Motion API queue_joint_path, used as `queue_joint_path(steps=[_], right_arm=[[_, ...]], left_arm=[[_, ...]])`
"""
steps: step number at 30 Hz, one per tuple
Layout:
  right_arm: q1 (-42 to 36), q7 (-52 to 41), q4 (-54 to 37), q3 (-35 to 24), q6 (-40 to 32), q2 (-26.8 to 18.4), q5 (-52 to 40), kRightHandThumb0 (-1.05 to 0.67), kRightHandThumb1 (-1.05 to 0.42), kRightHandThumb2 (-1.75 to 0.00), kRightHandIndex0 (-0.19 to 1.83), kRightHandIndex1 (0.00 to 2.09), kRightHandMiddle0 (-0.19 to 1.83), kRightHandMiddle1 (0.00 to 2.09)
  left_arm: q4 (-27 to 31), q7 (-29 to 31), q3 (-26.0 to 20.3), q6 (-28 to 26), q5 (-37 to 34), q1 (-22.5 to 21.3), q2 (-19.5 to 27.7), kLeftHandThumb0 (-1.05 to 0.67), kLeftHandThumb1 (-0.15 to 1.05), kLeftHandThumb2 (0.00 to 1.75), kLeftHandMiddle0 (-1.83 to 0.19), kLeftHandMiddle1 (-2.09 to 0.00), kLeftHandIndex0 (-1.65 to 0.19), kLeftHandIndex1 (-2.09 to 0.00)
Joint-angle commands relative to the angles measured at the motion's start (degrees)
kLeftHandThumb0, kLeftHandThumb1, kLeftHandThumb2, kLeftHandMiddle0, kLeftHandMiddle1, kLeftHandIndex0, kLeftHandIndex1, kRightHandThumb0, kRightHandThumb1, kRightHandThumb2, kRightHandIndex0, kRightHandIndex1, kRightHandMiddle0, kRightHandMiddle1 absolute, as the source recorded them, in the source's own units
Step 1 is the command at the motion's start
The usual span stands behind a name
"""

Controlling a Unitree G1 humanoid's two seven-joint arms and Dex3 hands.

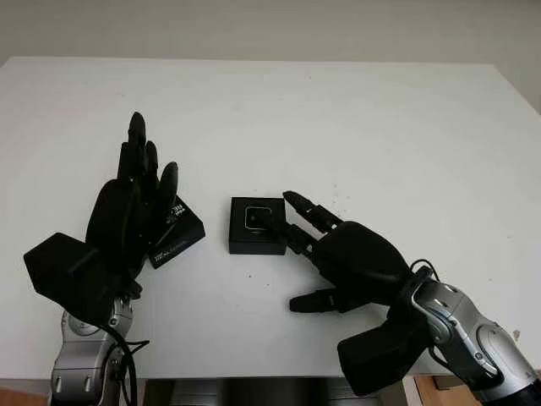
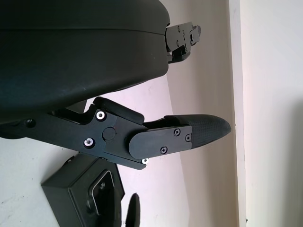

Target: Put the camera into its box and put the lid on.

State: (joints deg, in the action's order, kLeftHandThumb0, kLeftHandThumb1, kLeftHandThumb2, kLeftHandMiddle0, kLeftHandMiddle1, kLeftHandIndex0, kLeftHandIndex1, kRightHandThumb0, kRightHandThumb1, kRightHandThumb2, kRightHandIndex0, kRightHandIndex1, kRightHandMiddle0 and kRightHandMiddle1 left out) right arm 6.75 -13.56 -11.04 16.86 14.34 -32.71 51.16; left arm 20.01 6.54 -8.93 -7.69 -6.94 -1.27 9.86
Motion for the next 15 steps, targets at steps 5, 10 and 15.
queue_joint_path(steps=[5, 10, 15], right_arm=[[0.4, 1.7, -0.2, 0.2, -0.9, 1.1, 1.0, -0.87, -1.05, -0.50, -0.19, 0.00, -0.14, 0.02], [0.9, 7.5, 3.7, -2.6, 0.4, 6.4, -9.0, -0.83, -1.05, -0.47, -0.16, 0.03, -0.12, 0.04], [2.3, 7.9, 7.8, -5.4, 0.3, 11.7, -22.1, -0.79, -1.05, -0.51, -0.17, 0.03, -0.15, 0.04]], left_arm=[[1.4, 0.2, -0.3, -0.5, -0.1, 0.4, 0.5, -0.69, 1.05, 0.53, 0.17, -0.06, 0.16, -0.06], [1.3, 0.1, -1.0, 0.0, -0.8, -0.3, 0.2, -0.69, 1.05, 0.51, 0.16, -0.06, 0.15, -0.06], [1.3, 0.6, -1.8, 0.4, -1.2, -1.2, 1.3, -0.68, 1.05, 0.50, 0.17, -0.05, 0.16, -0.06]])
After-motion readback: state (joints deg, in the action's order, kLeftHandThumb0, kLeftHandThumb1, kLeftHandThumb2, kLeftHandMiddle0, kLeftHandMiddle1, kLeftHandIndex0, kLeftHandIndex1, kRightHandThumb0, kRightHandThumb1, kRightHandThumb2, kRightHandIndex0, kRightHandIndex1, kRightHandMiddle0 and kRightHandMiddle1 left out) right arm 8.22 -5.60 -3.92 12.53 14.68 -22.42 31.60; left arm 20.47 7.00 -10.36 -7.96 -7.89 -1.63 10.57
